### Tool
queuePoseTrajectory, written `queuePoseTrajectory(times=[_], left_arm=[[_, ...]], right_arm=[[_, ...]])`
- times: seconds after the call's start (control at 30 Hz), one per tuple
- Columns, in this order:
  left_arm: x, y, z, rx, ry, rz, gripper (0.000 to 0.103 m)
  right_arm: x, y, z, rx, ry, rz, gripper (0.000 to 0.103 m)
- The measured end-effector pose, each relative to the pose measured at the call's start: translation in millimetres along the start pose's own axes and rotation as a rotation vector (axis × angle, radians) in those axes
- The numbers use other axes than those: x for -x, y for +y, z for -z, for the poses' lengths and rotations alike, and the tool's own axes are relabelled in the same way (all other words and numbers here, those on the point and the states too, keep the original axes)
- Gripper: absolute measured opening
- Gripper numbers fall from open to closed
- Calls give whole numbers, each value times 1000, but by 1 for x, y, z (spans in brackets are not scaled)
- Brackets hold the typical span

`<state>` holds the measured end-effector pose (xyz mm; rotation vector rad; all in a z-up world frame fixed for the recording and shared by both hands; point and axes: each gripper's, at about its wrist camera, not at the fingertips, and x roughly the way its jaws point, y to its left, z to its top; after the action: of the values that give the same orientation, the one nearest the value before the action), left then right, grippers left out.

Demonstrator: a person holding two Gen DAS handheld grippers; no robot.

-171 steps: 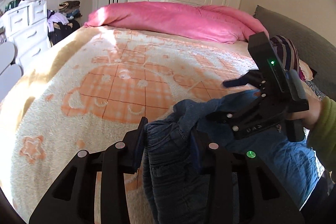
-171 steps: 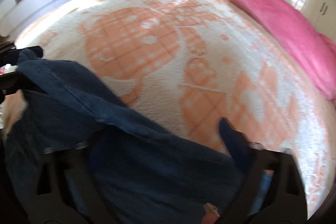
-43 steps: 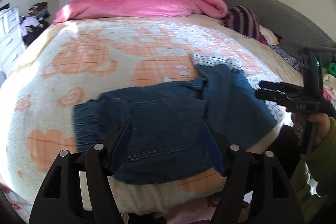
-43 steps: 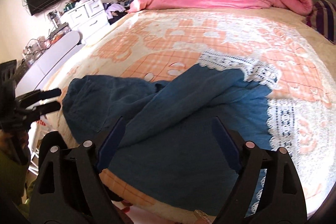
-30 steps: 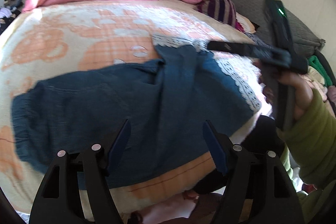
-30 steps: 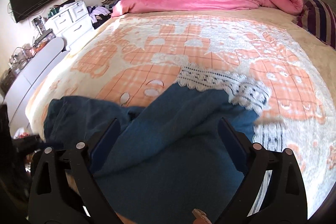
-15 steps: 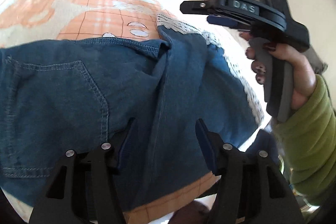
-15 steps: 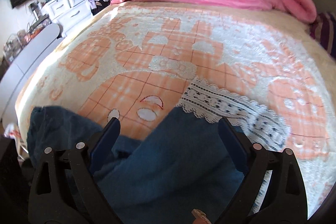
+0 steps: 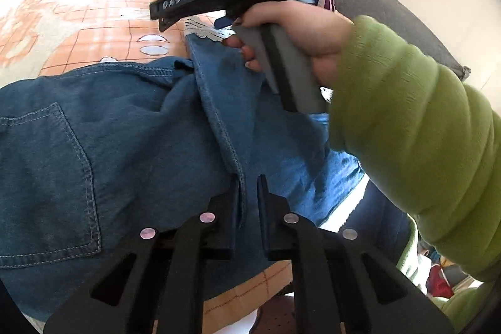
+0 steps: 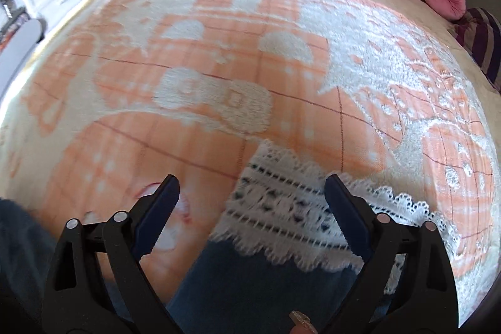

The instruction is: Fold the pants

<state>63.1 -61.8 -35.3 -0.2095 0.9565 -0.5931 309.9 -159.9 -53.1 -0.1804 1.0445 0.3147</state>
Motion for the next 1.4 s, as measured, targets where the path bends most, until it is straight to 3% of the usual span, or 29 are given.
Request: queuePoseTrajectory(times=[0.03, 0.1, 0.17, 0.33, 0.5, 0.67, 0.77, 1.07, 1.27, 1.4], left_arm=[[0, 0, 0, -3, 1, -3, 10], [1, 5, 1, 8, 0, -1, 10], [4, 9, 1, 14, -4, -7, 10], [9, 21, 0, 34, -10, -18, 10], [12, 26, -1, 43, -24, -34, 11], [18, 33, -4, 19, -33, -76, 11], [22, 32, -4, -6, -37, -82, 5], [36, 32, 2, -87, -56, -74, 5], [20, 17, 4, -129, -29, -71, 6], [12, 10, 5, -166, -33, -75, 6]], right_arm=[[-3, -2, 1, 8, -4, 11, 59], [1, -10, 3, -3, -40, -16, 25], [16, -23, 8, -57, -83, -98, 8], [62, -59, 29, -175, -187, -213, 7], [113, -111, 76, -335, -264, -299, 7], [157, -148, 130, -426, -319, -315, 7], [173, -165, 165, -489, -312, -330, 7], [191, -176, 249, -559, -187, -336, 7], [173, -174, 268, -590, -131, -337, 9], [164, -175, 269, -597, -116, -347, 16]])
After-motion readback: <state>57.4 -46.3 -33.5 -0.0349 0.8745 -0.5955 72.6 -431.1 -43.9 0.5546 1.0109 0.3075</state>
